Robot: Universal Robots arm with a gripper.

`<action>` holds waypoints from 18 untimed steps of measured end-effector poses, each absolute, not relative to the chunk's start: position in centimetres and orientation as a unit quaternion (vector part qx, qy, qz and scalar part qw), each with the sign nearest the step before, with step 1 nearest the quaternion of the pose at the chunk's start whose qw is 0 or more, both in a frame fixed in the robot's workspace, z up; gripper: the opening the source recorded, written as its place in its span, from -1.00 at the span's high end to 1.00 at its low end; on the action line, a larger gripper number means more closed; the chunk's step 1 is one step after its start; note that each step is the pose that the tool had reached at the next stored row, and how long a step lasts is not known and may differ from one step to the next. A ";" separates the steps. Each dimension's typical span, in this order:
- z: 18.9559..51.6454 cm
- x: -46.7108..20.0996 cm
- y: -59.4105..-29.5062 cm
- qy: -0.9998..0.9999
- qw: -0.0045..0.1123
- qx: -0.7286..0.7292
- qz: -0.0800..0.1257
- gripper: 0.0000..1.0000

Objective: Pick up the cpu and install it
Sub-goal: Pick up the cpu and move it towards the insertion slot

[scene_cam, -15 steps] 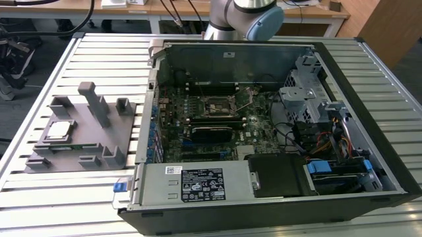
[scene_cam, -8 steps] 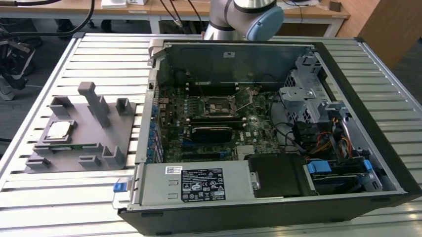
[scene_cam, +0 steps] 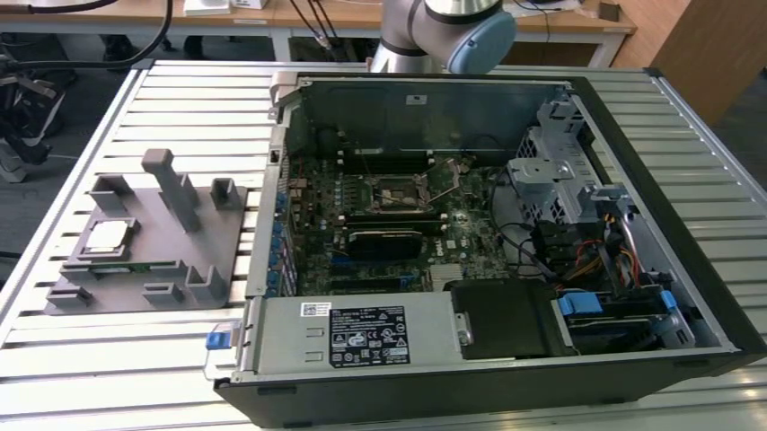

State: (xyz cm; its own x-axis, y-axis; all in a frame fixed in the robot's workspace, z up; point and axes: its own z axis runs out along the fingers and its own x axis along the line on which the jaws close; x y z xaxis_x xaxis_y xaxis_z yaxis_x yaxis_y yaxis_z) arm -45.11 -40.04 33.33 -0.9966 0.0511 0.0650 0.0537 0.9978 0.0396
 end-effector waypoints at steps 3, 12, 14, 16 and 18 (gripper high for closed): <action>33.2 -45.1 -40.1 -0.999 0.032 -0.026 -0.021 0.79; 32.6 -45.1 -40.7 -0.999 0.023 -0.025 -0.023 0.79; 32.4 -45.1 -40.7 -0.999 0.019 -0.024 -0.023 0.79; 32.3 -45.1 -40.7 -0.999 0.019 -0.017 -0.023 0.79; 32.0 -45.1 -40.7 -1.000 0.019 0.000 -0.023 0.79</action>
State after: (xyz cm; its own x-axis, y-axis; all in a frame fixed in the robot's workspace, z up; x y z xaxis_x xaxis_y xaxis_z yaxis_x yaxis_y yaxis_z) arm -45.12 -40.74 32.04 -0.9992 -0.0014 0.0389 0.0004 0.9990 0.0455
